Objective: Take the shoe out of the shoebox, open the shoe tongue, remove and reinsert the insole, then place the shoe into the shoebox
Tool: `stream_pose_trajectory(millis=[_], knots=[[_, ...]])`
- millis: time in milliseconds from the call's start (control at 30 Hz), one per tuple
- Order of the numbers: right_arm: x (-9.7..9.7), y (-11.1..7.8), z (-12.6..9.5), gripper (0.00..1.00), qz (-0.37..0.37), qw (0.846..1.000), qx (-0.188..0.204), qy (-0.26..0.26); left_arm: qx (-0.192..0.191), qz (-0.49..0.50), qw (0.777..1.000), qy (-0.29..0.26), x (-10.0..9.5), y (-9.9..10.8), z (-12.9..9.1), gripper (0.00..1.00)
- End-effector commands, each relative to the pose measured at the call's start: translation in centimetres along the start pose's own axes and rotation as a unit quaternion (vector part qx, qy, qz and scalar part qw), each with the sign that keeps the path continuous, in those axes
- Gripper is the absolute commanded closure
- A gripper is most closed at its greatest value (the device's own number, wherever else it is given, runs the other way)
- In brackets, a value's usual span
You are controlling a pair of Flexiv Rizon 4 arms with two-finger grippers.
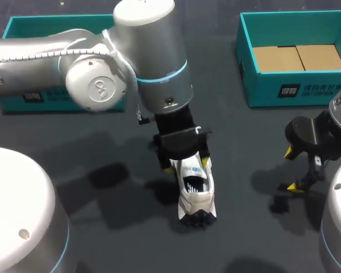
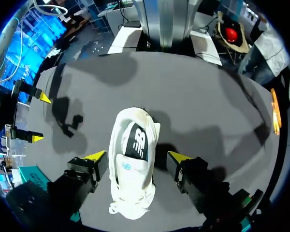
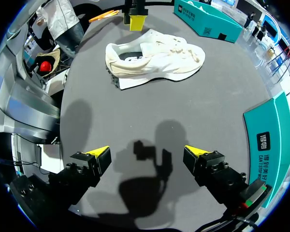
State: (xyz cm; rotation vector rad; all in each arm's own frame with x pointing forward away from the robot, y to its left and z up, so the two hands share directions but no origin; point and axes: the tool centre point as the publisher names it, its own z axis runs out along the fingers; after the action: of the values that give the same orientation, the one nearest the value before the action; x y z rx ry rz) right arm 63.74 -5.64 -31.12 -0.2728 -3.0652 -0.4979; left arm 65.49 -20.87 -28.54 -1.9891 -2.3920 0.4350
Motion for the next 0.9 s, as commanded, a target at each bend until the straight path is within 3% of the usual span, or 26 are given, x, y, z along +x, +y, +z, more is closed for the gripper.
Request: stream_pose_trajectory(millis=[33,300,500,567,900], knots=[[0.2,-0.1,0.0,0.0,0.0,1.0,0.001,-0.002,-0.006,0.0,1.0,0.002,0.3,-0.4,-1.7,0.0],[0.2,-0.1,0.0,0.0,0.0,1.0,0.001,-0.002,-0.006,0.0,1.0,0.002,0.3,-0.4,-1.7,0.0],[0.2,-0.1,0.0,0.0,0.0,1.0,0.001,-0.002,0.014,-0.18,0.983,0.017,1.6,-2.5,-1.7,0.0],[0.2,-0.1,0.0,0.0,0.0,1.0,0.001,-0.002,-0.023,-0.269,0.963,0.015,2.1,-3.6,-2.8,0.0],[0.2,-0.1,0.0,0.0,0.0,1.0,0.001,-0.002,-0.023,-0.269,0.963,0.015,2.1,-3.6,-2.8,0.0]])
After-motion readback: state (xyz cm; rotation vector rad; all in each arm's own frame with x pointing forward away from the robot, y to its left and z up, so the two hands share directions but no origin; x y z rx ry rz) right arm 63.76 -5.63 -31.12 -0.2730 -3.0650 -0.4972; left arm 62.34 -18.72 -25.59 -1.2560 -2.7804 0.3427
